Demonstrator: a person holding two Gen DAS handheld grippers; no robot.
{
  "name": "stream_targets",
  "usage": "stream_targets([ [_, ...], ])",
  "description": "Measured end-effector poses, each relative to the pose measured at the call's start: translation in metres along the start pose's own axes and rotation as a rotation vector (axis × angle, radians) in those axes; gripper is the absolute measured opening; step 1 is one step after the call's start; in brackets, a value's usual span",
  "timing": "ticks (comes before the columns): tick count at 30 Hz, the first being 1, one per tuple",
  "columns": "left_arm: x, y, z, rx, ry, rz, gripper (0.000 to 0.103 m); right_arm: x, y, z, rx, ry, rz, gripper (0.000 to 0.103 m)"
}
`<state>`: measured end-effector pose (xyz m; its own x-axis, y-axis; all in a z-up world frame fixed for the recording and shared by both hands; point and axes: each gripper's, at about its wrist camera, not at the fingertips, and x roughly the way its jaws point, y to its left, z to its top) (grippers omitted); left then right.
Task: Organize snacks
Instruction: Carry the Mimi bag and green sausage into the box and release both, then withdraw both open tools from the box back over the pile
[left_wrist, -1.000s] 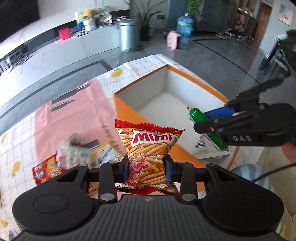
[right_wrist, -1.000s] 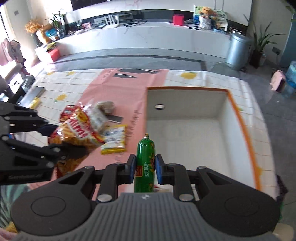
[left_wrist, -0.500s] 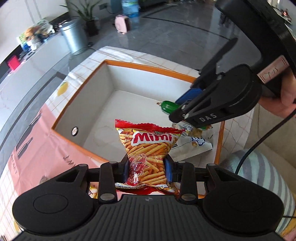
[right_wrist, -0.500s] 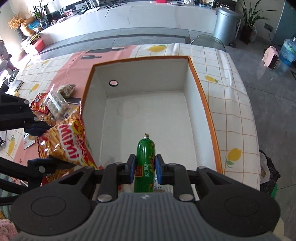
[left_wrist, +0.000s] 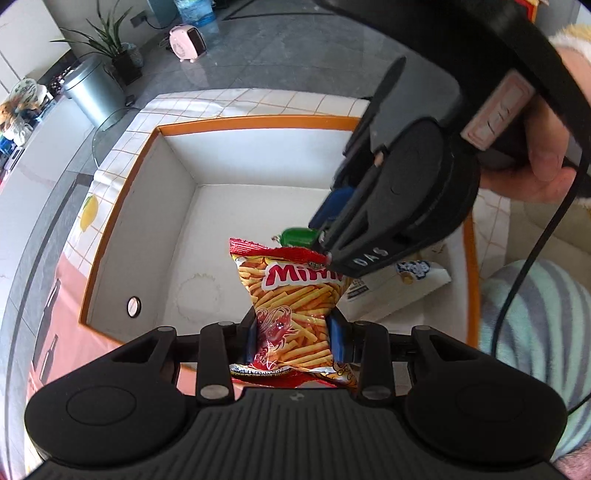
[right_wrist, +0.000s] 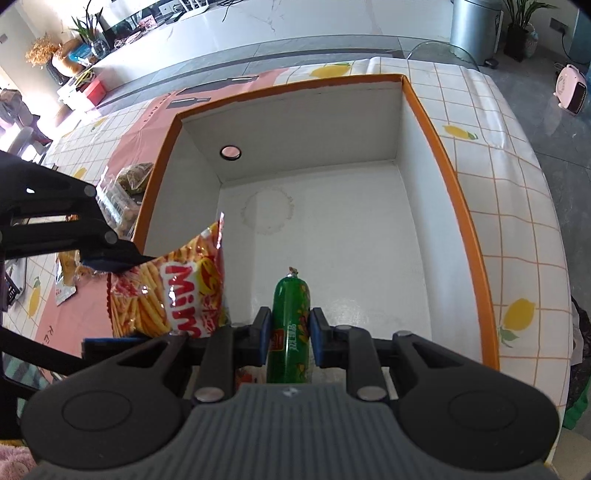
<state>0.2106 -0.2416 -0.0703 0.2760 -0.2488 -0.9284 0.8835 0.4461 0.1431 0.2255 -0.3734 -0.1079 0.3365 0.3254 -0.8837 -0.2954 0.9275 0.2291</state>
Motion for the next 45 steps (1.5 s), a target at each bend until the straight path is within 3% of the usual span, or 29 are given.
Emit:
stream_targets([
  [6, 0.026, 0.007, 0.012, -0.005, 0.058, -0.001, 0.041, 0.009, -0.016, 0.016, 0.059, -0.004, -0.005, 0.019],
  [17, 0.068, 0.016, 0.010, 0.016, 0.184, -0.008, 0.041, 0.055, -0.014, 0.027, 0.056, 0.069, 0.013, 0.020],
  [22, 0.075, 0.019, 0.008, 0.008, 0.200, -0.029, 0.045, 0.065, -0.018, 0.029, 0.077, 0.104, 0.029, 0.020],
  [26, 0.079, 0.018, 0.003, 0.015, 0.196, -0.027, 0.051, 0.071, -0.022, 0.027, 0.098, 0.126, 0.029, 0.020],
  [31, 0.076, 0.020, -0.002, 0.008, 0.179, -0.022, 0.070, 0.076, -0.026, 0.026, 0.146, 0.147, 0.042, 0.022],
  [34, 0.065, 0.022, -0.003, -0.009, 0.148, -0.025, 0.073, 0.072, -0.023, 0.026, 0.141, 0.141, 0.029, 0.023],
  [36, 0.055, 0.022, -0.004, -0.022, 0.123, -0.025, 0.074, 0.066, -0.021, 0.026, 0.138, 0.133, 0.010, 0.032],
  [45, -0.003, 0.005, -0.015, -0.089, 0.015, -0.003, 0.074, 0.032, -0.005, 0.020, 0.133, 0.098, -0.063, 0.037],
])
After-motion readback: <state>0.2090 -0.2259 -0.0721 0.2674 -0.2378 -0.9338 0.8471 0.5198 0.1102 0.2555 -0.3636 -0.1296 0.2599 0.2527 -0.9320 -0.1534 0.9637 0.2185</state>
